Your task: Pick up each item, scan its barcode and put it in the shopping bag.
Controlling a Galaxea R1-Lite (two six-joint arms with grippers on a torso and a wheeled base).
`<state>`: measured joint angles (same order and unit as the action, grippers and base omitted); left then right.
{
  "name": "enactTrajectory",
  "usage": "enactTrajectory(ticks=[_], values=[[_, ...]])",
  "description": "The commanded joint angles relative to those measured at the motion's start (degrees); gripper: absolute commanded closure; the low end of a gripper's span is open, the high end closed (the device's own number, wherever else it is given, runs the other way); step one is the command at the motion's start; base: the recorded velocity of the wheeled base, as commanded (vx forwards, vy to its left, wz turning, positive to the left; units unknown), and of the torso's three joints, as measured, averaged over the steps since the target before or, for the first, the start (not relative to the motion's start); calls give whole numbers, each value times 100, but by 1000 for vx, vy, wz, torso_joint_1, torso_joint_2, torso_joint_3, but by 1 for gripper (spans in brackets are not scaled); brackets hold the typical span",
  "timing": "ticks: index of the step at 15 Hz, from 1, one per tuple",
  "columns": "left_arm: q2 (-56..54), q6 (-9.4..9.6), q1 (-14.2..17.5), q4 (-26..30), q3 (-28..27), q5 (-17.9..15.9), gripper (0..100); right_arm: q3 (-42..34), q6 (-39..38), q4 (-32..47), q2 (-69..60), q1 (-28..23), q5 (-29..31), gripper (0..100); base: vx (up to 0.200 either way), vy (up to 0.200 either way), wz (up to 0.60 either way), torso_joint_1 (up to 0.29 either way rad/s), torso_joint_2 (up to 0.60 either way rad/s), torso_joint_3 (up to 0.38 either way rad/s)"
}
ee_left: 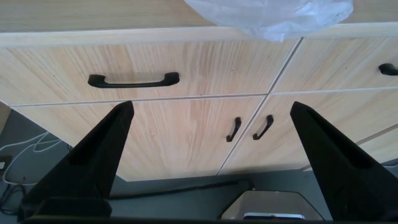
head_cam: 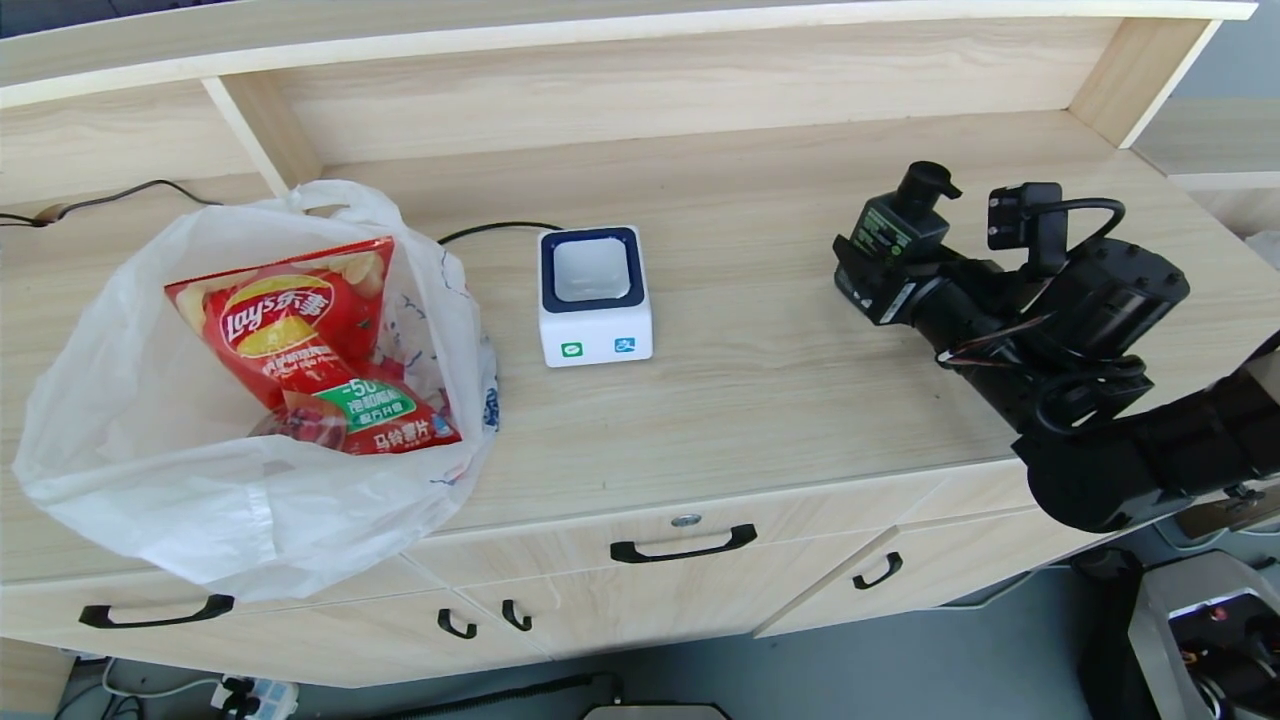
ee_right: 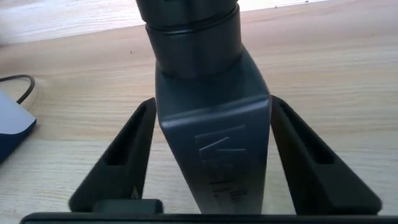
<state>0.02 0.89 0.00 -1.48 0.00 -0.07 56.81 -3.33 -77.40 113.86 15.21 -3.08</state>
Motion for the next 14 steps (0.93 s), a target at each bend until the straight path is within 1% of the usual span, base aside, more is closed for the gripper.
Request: enactTrajectory(ticks=[1,8,11,12,14], values=[[-2,-1,0,-2,0,-1,0,6,-1,-3,31,8,-8,100,0,0,0,0,0,0],[-2,-10,0,-2,0,-1,0,6,52,-12,57,8,10,100,0,0,0,0,0,0],[-2,-10,0,-2,0,-1,0,-56,122,-153,-206,52,54,100,0,0,0,0,0,0],[-2,-10,0,-2,0,-1,0,-179,148,-197,-435,175,212,100,0,0,0,0,0,0],[-2,-10,0,-2,0,-1,0,-530,139,-162,-997,711,528,100,0,0,0,0,0,0]])
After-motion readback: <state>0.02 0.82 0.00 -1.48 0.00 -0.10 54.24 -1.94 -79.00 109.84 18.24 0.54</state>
